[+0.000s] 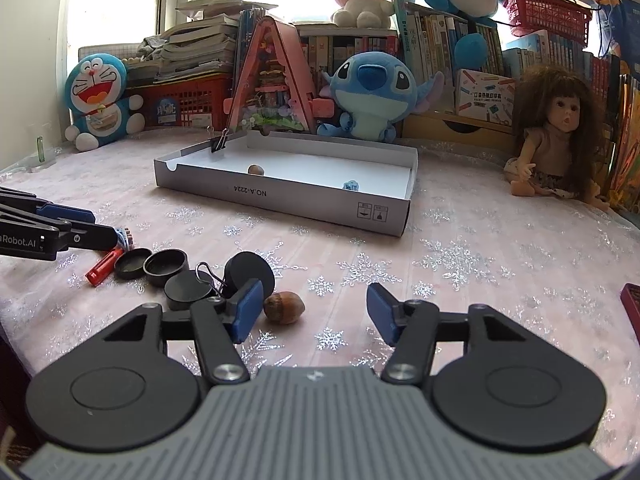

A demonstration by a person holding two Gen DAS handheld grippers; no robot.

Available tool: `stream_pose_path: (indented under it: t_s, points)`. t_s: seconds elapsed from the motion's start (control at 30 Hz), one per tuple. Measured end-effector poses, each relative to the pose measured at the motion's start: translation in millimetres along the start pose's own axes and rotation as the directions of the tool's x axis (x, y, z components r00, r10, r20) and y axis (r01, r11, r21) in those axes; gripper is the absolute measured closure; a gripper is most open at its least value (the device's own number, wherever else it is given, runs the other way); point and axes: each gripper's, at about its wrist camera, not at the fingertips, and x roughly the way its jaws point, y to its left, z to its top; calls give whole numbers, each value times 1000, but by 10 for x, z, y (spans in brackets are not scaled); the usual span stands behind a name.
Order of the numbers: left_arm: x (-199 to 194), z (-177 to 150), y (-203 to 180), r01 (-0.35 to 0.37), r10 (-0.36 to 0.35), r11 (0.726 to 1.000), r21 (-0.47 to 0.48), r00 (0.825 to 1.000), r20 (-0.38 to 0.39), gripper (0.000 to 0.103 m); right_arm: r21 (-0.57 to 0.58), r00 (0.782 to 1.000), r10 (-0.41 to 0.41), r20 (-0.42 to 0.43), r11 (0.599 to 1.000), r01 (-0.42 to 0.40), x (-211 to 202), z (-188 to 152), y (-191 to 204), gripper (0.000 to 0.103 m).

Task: Organize rigid objects
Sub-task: 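Grasp the red pen with the left tool while the right tool grasps another acorn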

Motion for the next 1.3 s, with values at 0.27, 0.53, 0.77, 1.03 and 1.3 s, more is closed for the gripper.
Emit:
stream_pose_path:
  t_s: [0.27,0.53,0.77,1.03,1.3]
  points:
    - [53,-58,28,-14,14,1000,2,999,-35,63,-9,999,21,-28,1000,-21,55,-37,68,46]
    - [87,-75,2,-19,19,1000,10,999,-38,63,7,999,22,-30,1000,-22,73,-41,77,46]
    - [130,-67,-33,-30,30,1000,8,999,-31,60,-5,1000,1,-16,1000,-1,60,-64,97,46]
    - [180,-37,-32,-19,19,1000,-6,999,-33,61,3,1000,1,-16,1000,-1,50,-61,113,54]
    - [143,-62,-102,13,-12,1000,22,1000,-19,62,-13,999,40,-25,999,-40,33,-47,203,78]
